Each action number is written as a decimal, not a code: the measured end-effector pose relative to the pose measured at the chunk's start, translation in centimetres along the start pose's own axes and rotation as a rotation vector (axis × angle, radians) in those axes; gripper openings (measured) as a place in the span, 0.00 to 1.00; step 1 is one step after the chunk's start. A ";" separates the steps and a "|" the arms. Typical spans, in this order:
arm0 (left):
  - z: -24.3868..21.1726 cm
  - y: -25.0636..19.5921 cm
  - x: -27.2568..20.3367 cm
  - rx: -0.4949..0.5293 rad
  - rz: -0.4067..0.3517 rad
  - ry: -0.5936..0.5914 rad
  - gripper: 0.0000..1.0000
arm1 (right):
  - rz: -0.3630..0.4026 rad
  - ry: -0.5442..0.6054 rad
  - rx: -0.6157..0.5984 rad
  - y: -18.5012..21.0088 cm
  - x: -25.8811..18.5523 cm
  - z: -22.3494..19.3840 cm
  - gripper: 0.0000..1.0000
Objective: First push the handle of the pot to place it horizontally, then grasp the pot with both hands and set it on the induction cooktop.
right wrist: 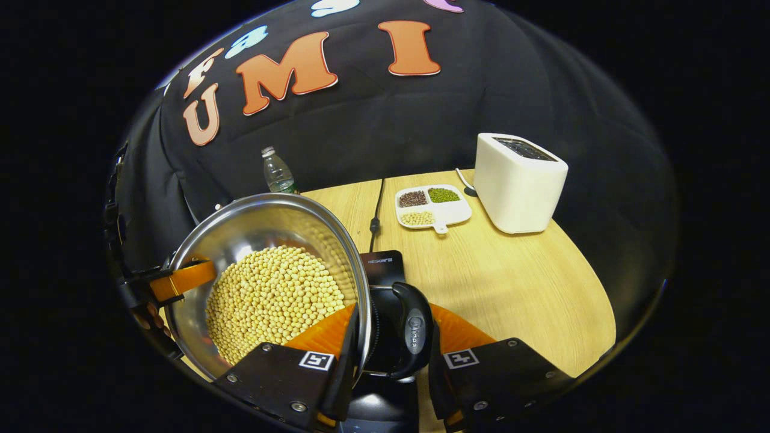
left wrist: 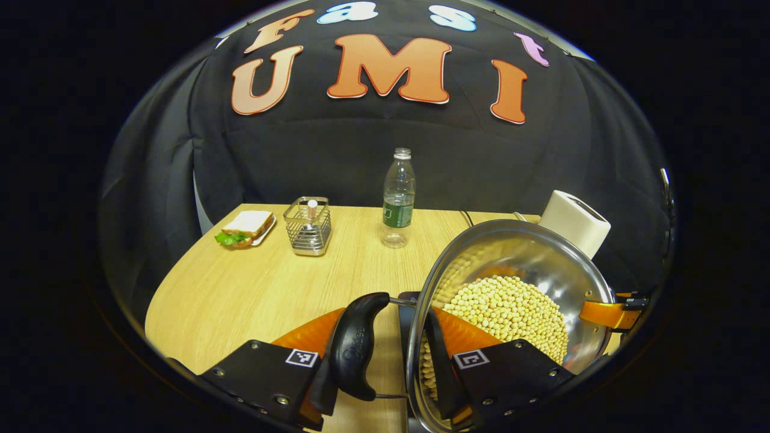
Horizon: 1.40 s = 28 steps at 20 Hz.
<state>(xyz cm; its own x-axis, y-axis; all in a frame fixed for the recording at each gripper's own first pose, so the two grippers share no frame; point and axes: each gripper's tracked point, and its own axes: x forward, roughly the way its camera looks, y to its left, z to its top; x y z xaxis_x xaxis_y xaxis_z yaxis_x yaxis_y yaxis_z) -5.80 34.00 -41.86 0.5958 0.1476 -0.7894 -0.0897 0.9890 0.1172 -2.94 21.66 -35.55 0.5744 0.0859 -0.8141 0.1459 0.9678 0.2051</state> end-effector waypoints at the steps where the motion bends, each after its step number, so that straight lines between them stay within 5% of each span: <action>1: -0.1 0.0 0.2 0.001 -0.003 0.009 0.66 | -0.004 0.009 0.000 0.1 0.1 -0.1 0.52; 15: -3.7 -1.3 1.6 -0.041 -0.049 0.129 0.66 | 0.017 0.100 -0.134 0.3 -0.5 2.5 0.51; 19: -3.9 -1.3 1.4 0.009 -0.032 0.145 0.72 | 0.121 0.099 -0.151 0.3 -0.8 2.5 0.65; 24: -1.8 0.4 0.2 0.015 -0.014 0.091 0.85 | 0.108 0.031 -0.172 -1.1 -1.7 3.9 0.95; 28: 2.6 1.3 -2.5 0.048 0.024 -0.042 0.86 | 0.081 -0.127 -0.216 -1.6 -5.2 8.6 0.96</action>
<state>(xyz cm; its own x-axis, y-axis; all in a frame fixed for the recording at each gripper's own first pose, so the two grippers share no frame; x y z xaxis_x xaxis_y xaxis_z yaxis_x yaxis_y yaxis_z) -5.39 34.93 -38.15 0.6272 0.1699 -0.7601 -0.0662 0.9840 0.1654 0.76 17.65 -27.02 0.6757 0.1475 -0.7223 -0.0717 0.9883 0.1348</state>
